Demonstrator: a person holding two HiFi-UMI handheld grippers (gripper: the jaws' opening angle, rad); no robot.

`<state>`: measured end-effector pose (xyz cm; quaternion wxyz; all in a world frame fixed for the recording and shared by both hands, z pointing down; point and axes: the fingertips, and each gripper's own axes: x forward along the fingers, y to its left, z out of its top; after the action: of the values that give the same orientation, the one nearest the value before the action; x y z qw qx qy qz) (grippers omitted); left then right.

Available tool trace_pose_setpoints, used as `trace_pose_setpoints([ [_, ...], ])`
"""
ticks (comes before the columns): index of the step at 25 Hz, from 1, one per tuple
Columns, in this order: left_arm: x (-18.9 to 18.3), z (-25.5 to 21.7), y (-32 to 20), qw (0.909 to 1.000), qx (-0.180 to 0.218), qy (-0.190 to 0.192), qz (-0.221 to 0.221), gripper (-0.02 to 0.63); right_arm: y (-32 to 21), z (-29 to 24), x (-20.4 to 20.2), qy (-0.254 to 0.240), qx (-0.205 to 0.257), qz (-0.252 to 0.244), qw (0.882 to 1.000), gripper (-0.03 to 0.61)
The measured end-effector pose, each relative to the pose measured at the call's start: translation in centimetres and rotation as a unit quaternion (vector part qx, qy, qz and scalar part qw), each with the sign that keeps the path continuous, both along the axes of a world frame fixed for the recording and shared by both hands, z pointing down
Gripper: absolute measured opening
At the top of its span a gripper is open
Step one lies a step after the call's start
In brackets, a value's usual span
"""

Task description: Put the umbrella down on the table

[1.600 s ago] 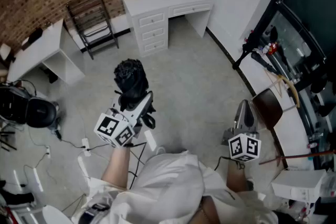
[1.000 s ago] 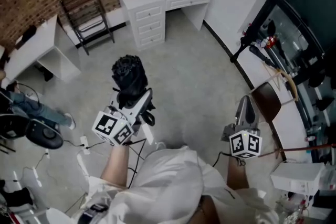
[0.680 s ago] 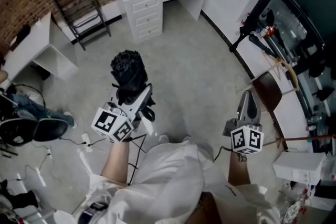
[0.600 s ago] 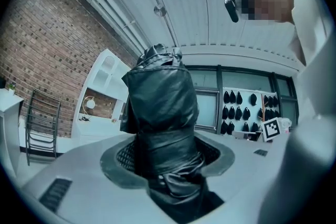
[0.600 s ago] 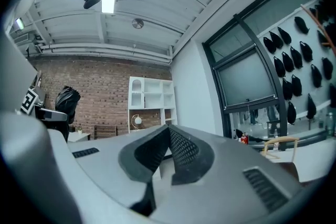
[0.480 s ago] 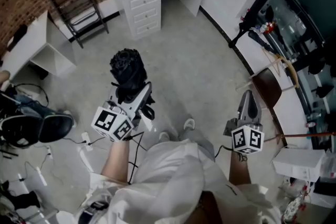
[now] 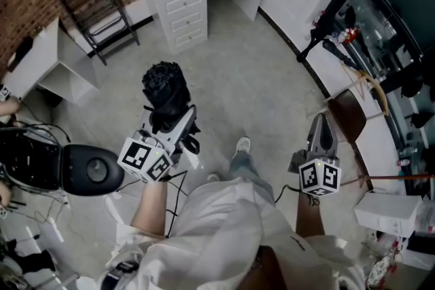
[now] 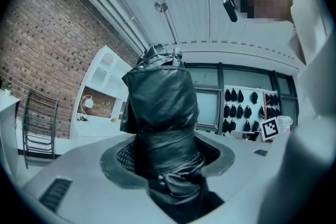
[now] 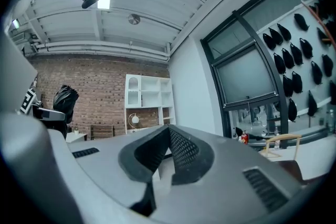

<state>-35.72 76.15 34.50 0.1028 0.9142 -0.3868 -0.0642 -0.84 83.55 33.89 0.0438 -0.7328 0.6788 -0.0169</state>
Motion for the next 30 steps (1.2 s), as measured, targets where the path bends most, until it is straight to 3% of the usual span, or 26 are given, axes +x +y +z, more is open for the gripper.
trace_pose_setpoints([
  [16, 9.4, -0.5, -14.6, 0.9998, -0.001, -0.018, 0.006, 0.265, -15.7, 0.5, 6.9, -0.015, 0.004, -0.028, 0.999, 0.018],
  [30, 22.0, -1.5, -23.1, 0.9997, 0.005, -0.024, -0.004, 0.267, -24.8, 1.4, 18.7, -0.032, 0.004, -0.046, 0.998, 0.018],
])
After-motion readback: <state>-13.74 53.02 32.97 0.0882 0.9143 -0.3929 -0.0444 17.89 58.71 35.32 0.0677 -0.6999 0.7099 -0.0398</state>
